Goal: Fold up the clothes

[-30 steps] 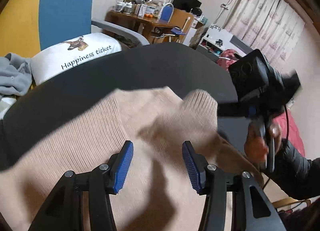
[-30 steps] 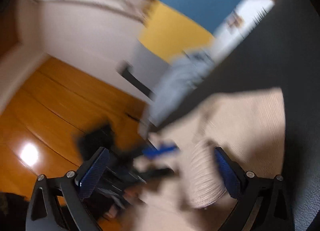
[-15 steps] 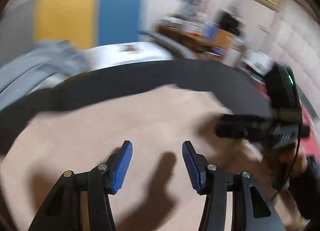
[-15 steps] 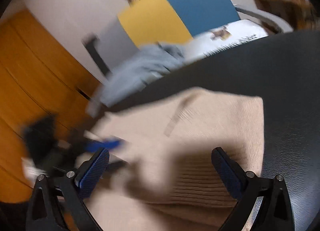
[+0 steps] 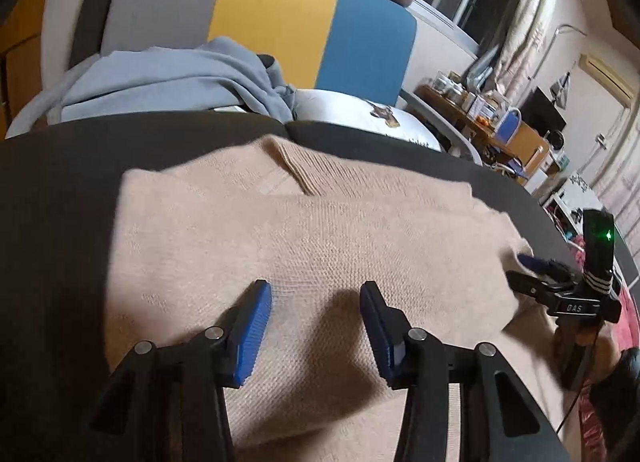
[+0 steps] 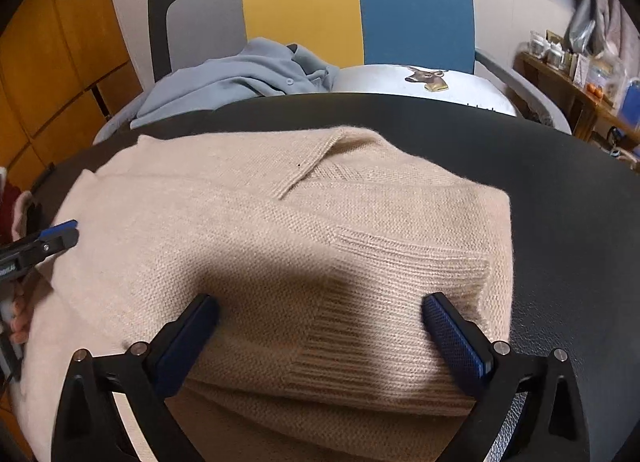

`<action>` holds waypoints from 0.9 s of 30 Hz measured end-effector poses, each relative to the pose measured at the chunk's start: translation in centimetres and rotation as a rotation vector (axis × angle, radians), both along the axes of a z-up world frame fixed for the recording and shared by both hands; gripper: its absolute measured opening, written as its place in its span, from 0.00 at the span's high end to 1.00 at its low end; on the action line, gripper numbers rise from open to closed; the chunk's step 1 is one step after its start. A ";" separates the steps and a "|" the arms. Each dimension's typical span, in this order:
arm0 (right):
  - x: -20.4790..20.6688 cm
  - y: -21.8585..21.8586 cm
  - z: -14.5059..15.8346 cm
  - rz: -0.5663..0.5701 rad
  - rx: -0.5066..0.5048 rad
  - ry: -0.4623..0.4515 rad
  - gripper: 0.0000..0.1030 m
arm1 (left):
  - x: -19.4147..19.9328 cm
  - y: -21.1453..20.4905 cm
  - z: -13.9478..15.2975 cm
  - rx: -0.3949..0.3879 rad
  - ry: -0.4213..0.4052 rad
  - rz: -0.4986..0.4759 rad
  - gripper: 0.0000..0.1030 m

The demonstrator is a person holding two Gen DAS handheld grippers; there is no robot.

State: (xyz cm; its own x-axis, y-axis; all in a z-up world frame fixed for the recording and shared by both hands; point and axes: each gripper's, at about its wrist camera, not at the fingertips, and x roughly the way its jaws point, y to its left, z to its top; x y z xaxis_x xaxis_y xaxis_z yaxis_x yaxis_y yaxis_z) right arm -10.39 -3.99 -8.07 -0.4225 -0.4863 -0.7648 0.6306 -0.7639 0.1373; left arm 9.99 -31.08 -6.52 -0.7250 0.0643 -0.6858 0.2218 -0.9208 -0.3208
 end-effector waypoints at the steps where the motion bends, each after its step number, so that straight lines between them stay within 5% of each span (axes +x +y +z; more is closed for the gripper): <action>1: 0.2 0.4 0.4 -0.001 -0.021 -0.019 0.00 | 0.8 0.0 0.4 0.006 0.011 0.004 0.49; 7: 4.3 8.8 2.6 0.012 -0.295 -0.248 0.00 | 10.5 -1.6 0.6 0.093 0.055 0.063 0.46; 15: 11.4 20.6 -0.5 -0.031 -0.519 -0.523 0.00 | 19.5 -1.8 -1.8 0.212 -0.013 0.092 0.42; 23: 16.5 20.1 -3.4 0.093 -0.736 -0.733 0.00 | 22.8 1.1 -2.6 0.339 -0.025 0.025 0.41; 27: 17.9 19.7 -3.9 0.114 -0.791 -0.725 0.00 | 23.7 2.1 -2.9 0.416 -0.026 0.012 0.41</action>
